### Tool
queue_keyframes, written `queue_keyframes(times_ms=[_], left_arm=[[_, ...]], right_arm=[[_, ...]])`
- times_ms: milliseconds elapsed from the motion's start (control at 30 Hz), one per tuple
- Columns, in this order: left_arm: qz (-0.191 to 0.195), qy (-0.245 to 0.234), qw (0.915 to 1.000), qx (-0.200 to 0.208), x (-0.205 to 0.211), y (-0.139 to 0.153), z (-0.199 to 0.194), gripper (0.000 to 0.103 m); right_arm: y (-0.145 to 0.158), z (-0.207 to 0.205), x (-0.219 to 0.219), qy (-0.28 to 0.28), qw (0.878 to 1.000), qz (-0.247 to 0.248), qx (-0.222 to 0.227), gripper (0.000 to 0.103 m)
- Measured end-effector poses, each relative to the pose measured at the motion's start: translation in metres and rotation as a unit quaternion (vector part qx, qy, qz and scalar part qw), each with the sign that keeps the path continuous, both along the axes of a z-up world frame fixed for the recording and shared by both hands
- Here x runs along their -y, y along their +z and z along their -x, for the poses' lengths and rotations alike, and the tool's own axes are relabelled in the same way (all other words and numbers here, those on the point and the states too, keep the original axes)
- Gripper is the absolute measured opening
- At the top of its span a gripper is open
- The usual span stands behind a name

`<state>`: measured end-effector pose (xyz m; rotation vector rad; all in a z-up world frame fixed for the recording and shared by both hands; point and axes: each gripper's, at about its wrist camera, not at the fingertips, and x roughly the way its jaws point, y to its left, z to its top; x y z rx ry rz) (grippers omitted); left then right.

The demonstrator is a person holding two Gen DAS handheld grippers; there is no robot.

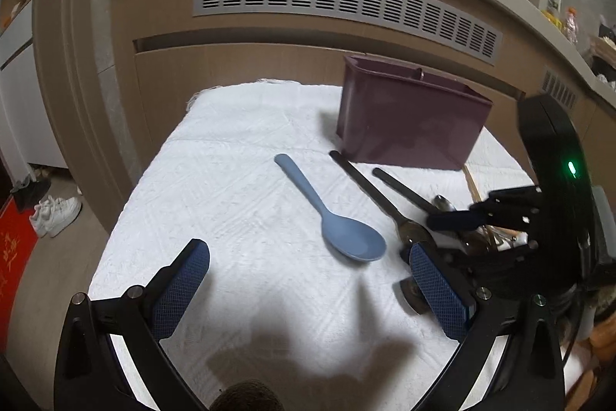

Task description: Organize utensils

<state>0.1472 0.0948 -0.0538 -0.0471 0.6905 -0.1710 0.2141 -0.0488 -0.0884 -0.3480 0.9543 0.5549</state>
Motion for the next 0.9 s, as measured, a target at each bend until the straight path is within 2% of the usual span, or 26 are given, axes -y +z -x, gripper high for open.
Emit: queue_keyframes(times_ms=[33,167,333,533,600,667,700,767,800,833,900], left_arm=[[-0.009,0.000,1.0000,0.001,0.003,0.001,0.002,0.103],[-0.064,0.008,0.9979,0.012,0.015,0.001,0.008,0.103],[-0.083,-0.029,0.9960,0.013,0.030,-0.001,0.011,0.103],[-0.078,-0.107,0.9908,0.026,0.067,0.004,0.023,0.102],[-0.084,-0.148,0.9846,0.040,0.088,0.008,0.028,0.102],[-0.102,-0.192,0.9747,0.054,0.112,0.010,0.033,0.101],[-0.117,-0.215,0.9678,0.058,0.126,0.009,0.036,0.098],[-0.147,-0.258,0.9531,0.057,0.153,0.004,0.038,0.085],[-0.154,-0.276,0.9478,0.046,0.164,0.001,0.038,0.084],[-0.149,-0.288,0.9454,0.031,0.172,-0.001,0.036,0.082],[-0.122,-0.300,0.9462,0.003,0.182,-0.004,0.034,0.082]], right_arm=[[0.000,-0.003,-0.001,-0.002,1.000,-0.004,-0.004,0.032],[0.010,-0.002,0.005,-0.009,1.000,-0.014,-0.011,0.030],[0.029,0.023,0.035,-0.019,0.999,-0.037,0.000,0.030],[0.032,0.057,0.090,-0.043,0.999,-0.024,0.005,0.030],[0.029,0.062,0.108,-0.057,0.998,-0.016,0.007,0.031],[0.025,0.067,0.124,-0.079,0.997,-0.008,0.013,0.032],[0.024,0.067,0.131,-0.090,0.996,-0.008,0.014,0.033],[0.024,0.073,0.150,-0.112,0.993,-0.021,0.015,0.033],[0.025,0.074,0.160,-0.124,0.992,-0.032,0.016,0.035],[0.028,0.076,0.170,-0.135,0.990,-0.045,0.017,0.036],[0.032,0.083,0.187,-0.152,0.986,-0.064,0.023,0.044]])
